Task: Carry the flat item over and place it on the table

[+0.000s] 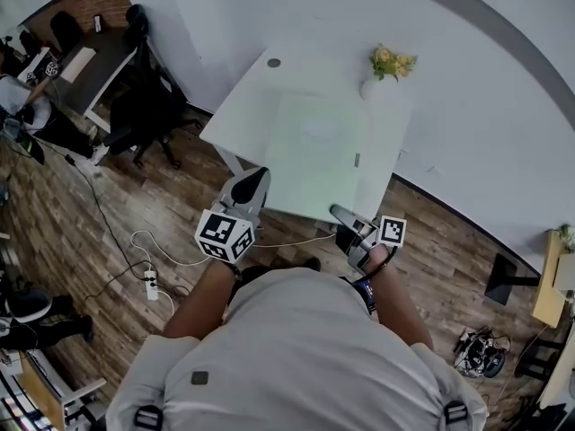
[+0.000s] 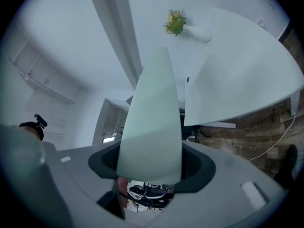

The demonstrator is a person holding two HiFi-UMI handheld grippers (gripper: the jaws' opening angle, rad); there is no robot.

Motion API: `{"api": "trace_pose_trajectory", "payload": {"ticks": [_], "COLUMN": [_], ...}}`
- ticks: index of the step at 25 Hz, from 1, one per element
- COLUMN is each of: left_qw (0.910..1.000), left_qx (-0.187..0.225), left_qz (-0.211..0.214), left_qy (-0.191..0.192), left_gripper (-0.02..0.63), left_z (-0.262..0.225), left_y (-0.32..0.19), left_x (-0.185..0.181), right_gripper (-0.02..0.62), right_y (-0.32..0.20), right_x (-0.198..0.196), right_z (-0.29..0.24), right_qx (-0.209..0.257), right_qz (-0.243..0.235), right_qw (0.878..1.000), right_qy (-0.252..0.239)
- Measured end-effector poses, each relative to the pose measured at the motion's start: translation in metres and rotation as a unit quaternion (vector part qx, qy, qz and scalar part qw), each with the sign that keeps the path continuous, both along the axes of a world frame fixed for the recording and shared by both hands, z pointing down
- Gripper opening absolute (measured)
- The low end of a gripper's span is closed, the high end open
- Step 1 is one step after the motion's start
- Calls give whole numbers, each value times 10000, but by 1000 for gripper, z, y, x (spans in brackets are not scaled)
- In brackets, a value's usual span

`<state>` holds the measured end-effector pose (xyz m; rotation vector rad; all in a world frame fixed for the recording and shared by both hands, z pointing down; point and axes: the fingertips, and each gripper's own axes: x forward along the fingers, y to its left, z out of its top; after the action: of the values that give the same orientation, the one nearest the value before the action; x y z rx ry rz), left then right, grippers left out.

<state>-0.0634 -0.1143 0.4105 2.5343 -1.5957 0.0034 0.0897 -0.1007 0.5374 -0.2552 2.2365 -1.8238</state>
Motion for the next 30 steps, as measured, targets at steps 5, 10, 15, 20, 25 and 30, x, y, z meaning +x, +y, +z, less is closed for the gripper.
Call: {"api": "trace_pose_trajectory", "payload": {"ticks": [5, 10, 15, 20, 25, 30], "left_qw": [10000, 10000, 9998, 9994, 9993, 9987], "left_qx": [-53, -81, -87, -146, -195, -368], "left_qz": [-53, 46, 190, 320, 325, 341], "left_qy": [-7, 3, 33, 67, 76, 93], "left_gripper": [0, 0, 0, 0, 0, 0], "left_z": [5, 7, 11, 17, 18, 30], "left_y": [-20, -39, -60, -81, -106, -120], "left_x": [30, 47, 61, 68, 59, 50], "right_gripper": [301, 301, 301, 301, 301, 302], "right_y": [-18, -26, -39, -58, -82, -99], "right_x": [32, 49, 62, 68, 63, 54], "right_z": [1, 10, 13, 19, 24, 32], "right_qx": [-23, -158, -149, -203, -303, -398], "right_qz": [53, 159, 280, 413, 467, 474], "right_qw": [10000, 9997, 9995, 9989, 9984, 9980], "right_qy": [-53, -32, -40, 27, 63, 112]}}
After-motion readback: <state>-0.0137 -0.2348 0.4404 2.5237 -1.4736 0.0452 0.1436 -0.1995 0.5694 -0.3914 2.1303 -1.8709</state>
